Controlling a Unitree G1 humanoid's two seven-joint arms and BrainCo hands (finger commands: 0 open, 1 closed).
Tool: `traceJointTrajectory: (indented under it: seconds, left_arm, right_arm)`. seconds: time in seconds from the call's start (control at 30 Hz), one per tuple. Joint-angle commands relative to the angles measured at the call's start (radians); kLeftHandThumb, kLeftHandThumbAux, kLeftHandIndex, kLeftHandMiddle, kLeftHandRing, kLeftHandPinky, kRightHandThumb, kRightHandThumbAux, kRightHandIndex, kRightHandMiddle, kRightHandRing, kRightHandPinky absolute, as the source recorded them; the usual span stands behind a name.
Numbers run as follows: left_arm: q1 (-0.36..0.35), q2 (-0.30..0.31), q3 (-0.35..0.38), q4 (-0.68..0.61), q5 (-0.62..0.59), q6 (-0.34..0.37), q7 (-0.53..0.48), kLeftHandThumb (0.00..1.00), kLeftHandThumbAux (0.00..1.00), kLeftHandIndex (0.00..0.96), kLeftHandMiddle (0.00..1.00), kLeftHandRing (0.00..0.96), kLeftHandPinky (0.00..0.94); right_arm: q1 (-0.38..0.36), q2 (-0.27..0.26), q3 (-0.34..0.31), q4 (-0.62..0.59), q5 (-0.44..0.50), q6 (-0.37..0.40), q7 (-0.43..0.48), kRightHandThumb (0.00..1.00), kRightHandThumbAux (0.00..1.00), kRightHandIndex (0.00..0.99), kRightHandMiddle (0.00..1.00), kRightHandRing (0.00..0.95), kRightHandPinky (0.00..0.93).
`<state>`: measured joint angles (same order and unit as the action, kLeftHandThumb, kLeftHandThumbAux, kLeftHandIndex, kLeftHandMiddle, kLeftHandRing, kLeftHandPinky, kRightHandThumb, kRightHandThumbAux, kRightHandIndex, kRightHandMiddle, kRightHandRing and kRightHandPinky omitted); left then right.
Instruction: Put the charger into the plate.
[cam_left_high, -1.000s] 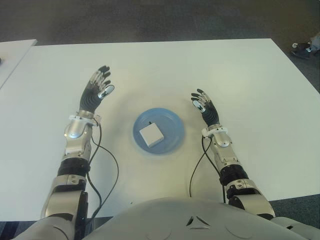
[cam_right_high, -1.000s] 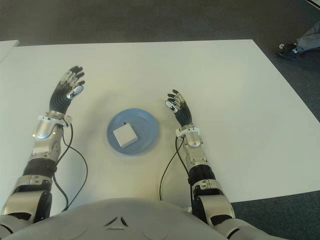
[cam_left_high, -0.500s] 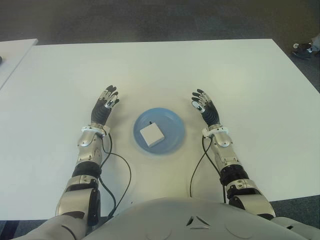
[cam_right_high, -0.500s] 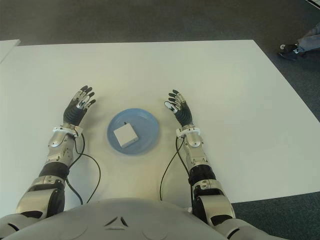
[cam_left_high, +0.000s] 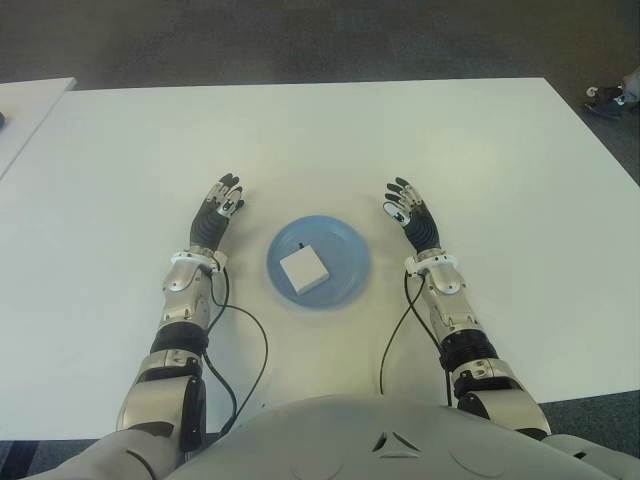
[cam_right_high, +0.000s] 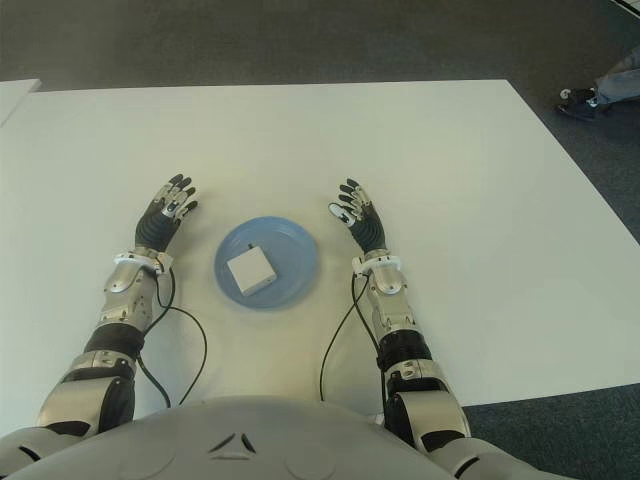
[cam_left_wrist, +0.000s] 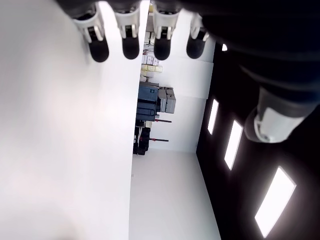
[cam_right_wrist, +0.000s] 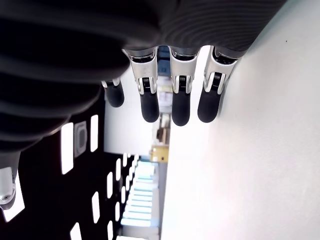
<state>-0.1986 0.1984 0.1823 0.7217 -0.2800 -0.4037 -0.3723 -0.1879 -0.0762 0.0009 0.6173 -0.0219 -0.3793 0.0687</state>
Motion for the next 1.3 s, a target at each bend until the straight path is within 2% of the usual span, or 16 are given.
traceJointTrajectory:
  seconds: [0.03, 0.5, 1.3]
  left_arm:
    - [0.041, -0.014, -0.01, -0.024, 0.035, 0.029, 0.025, 0.014, 0.486, 0.0, 0.0, 0.0, 0.0]
    - [0.09, -0.03, -0.03, -0.116, 0.086, 0.06, 0.044, 0.023, 0.442, 0.0, 0.0, 0.0, 0.0]
    - [0.082, -0.045, -0.048, -0.089, 0.159, -0.022, 0.1, 0.0, 0.511, 0.0, 0.0, 0.0, 0.0]
  right_arm:
    - [0.065, 0.007, -0.004, 0.045, 0.006, 0.085, 0.003, 0.0, 0.476, 0.081, 0.164, 0.155, 0.159]
    - [0.067, 0.009, -0.009, 0.039, 0.011, 0.094, 0.001, 0.0, 0.484, 0.077, 0.155, 0.147, 0.139]
    - [0.069, -0.002, -0.005, 0.052, 0.007, 0.091, 0.02, 0.0, 0.465, 0.077, 0.142, 0.13, 0.114]
